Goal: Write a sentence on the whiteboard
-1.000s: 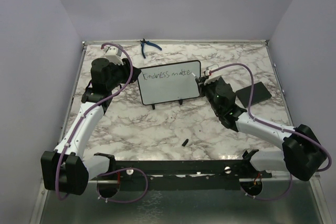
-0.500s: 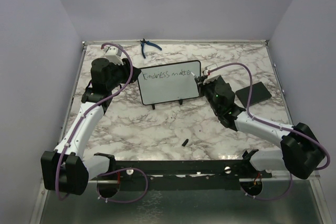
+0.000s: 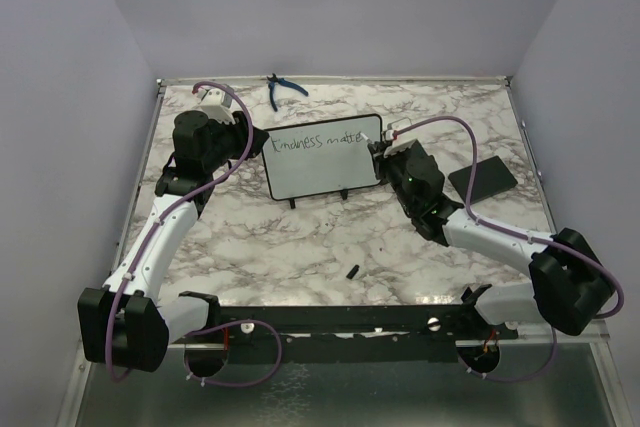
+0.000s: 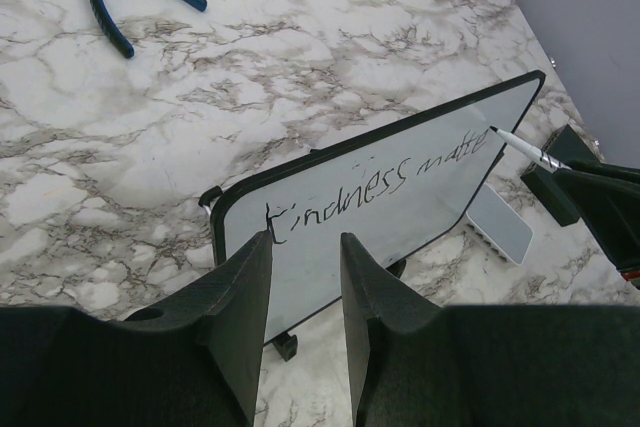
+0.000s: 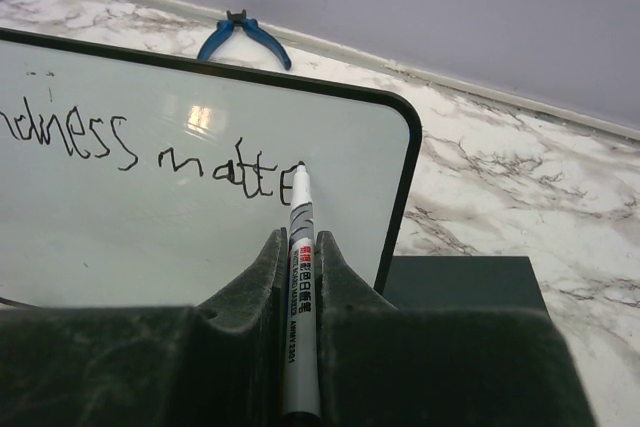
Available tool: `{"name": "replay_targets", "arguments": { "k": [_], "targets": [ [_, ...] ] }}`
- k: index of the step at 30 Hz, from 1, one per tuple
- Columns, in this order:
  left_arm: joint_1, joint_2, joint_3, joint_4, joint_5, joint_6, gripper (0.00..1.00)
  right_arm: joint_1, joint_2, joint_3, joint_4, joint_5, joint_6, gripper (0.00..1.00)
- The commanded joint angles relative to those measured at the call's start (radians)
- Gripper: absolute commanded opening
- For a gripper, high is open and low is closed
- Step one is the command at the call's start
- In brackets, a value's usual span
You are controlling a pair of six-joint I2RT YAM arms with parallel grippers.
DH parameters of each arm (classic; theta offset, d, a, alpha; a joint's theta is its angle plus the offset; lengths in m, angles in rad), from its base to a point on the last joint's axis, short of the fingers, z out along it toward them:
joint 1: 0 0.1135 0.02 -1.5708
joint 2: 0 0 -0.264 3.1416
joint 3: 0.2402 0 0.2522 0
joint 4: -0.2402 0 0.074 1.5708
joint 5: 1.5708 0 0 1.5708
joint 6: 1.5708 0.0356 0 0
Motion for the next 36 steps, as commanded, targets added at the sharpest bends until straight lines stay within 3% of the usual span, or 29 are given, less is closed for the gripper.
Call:
{"name": "replay_targets", "arguments": {
  "k": [1, 36],
  "targets": [
    [-0.005, -0.017, -0.01, 0.006, -0.014, 0.015, 0.35, -0.003, 0.011, 0.02, 0.02, 0.041, -0.001, 0.01],
    [-0.006, -0.023, -0.009, 0.007, -0.011, 0.013, 0.35, -0.004, -0.038, -0.038, -0.037, 0.052, 0.037, 0.01]
  ]
}}
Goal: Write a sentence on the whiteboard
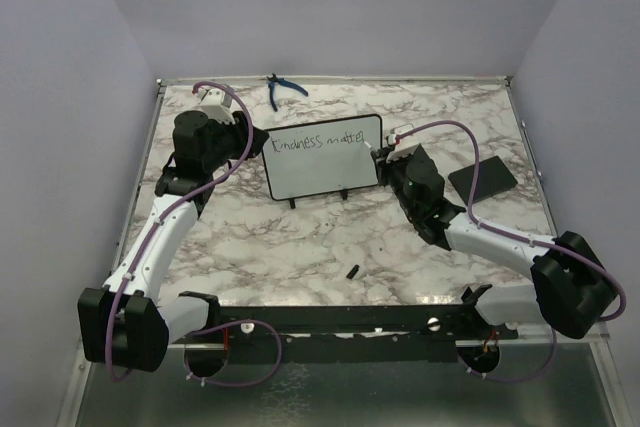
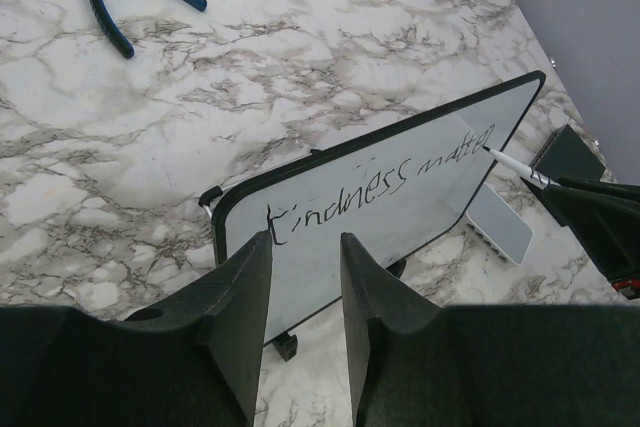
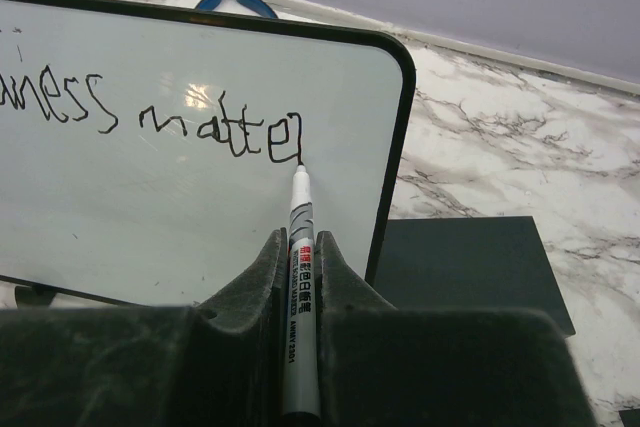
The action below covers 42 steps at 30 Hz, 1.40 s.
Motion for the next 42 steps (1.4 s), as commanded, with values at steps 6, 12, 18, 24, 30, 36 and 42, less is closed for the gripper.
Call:
{"name": "replay_targets", "arguments": {
  "k": [6, 12, 18, 24, 30, 36, 42],
  "targets": [
    [-0.006, -0.024, -0.009, 0.006, -0.011, 0.013, 0.35, -0.003, -0.011, 0.026, 0.026, 0.027, -0.025, 0.01],
    [-0.006, -0.024, -0.009, 0.007, -0.01, 0.015, 0.35, -0.003, -0.006, 0.039, 0.046, 0.029, -0.036, 0.0],
    [-0.006, -0.025, -0.009, 0.007, -0.011, 0.015, 0.35, -0.004, -0.013, 0.037, 0.057, 0.049, -0.042, 0.0],
    [-0.007, -0.026, -0.009, 0.005, -0.012, 0.014, 0.35, -0.004, -0.021, 0.028, 0.057, 0.082, -0.036, 0.01],
    [-0.006, -0.024, -0.009, 0.006, -0.011, 0.015, 0.35, -0.003, -0.016, 0.025, 0.056, 0.084, -0.031, 0.01],
    [-0.005, -0.024, -0.009, 0.006, -0.012, 0.013, 0.35, -0.003, -0.02, 0.025, 0.055, 0.069, -0.033, 0.01],
    [-0.006, -0.025, -0.01, 0.007, -0.015, 0.015, 0.35, -0.003, -0.027, 0.021, 0.049, 0.046, -0.035, 0.01]
  ]
}}
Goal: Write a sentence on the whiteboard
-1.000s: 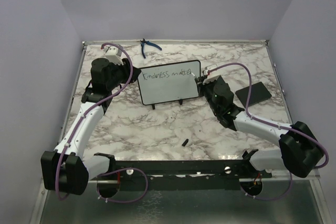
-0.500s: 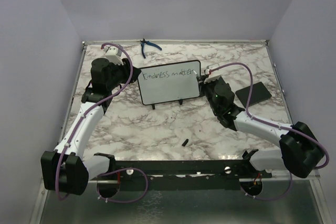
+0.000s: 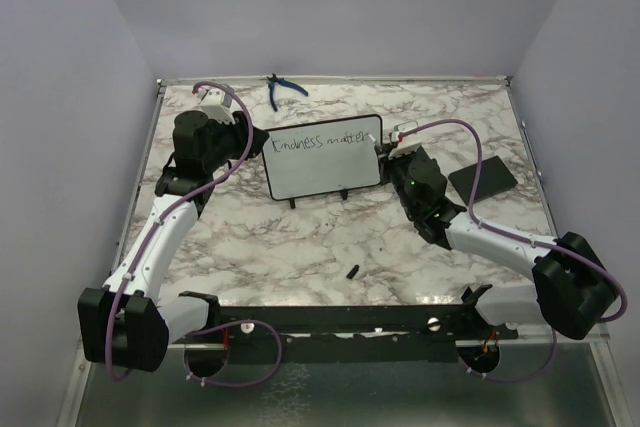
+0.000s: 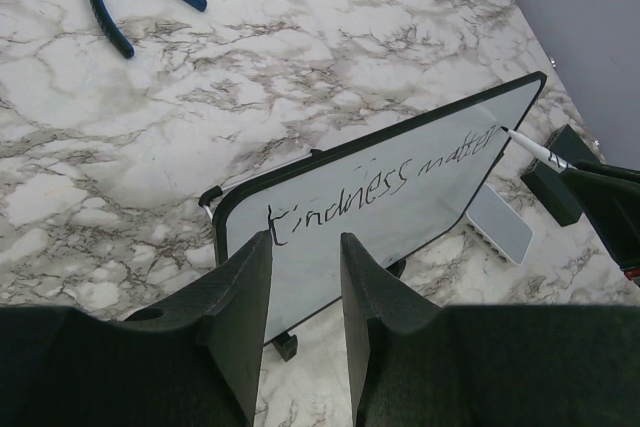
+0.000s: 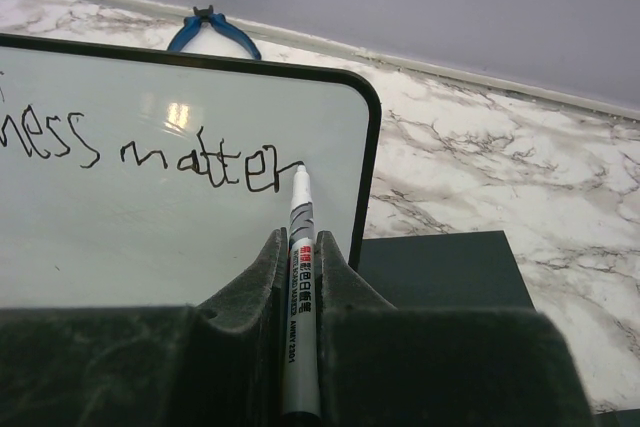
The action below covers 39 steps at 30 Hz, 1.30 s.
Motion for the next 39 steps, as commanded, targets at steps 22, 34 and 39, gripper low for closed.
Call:
{"name": "replay_targets", "arguments": {
  "k": [22, 34, 39],
  "targets": [
    [-0.006, -0.015, -0.013, 0.005, -0.023, 0.012, 0.35, -0.003, -0.125, -0.041, -0.028, -0.019, 0.028, 0.01],
    [-0.006, -0.018, -0.013, 0.005, -0.02, 0.011, 0.35, -0.003, -0.089, -0.041, -0.02, 0.006, 0.037, 0.01],
    [-0.006, -0.019, -0.013, 0.005, -0.018, 0.012, 0.35, -0.003, -0.061, -0.027, -0.013, 0.028, 0.036, 0.01]
  ]
}}
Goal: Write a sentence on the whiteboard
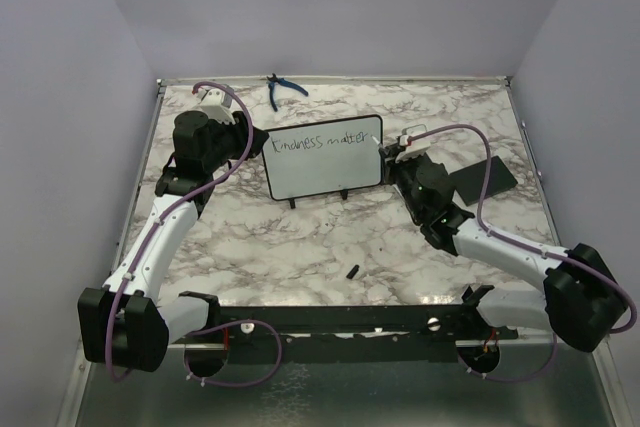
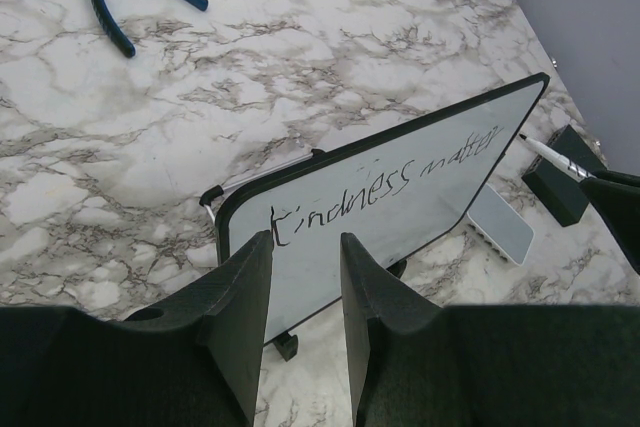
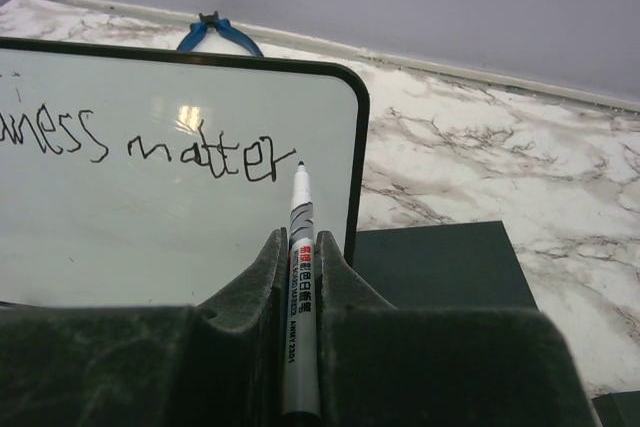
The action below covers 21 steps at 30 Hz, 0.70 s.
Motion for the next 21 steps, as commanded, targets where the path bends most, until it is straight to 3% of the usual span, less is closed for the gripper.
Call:
{"name": "replay_targets", "arguments": {
  "k": [1, 21],
  "targets": [
    [-0.006, -0.02, -0.012, 0.005, -0.016, 0.012, 0.35, -0.003, 0.028, 0.017, 0.007, 0.046, 0.007, 0.01],
    [-0.006, -0.02, -0.011, 0.006, -0.013, 0.011, 0.35, -0.003, 0.074, 0.049, 0.043, 0.063, -0.028, 0.01]
  ]
}}
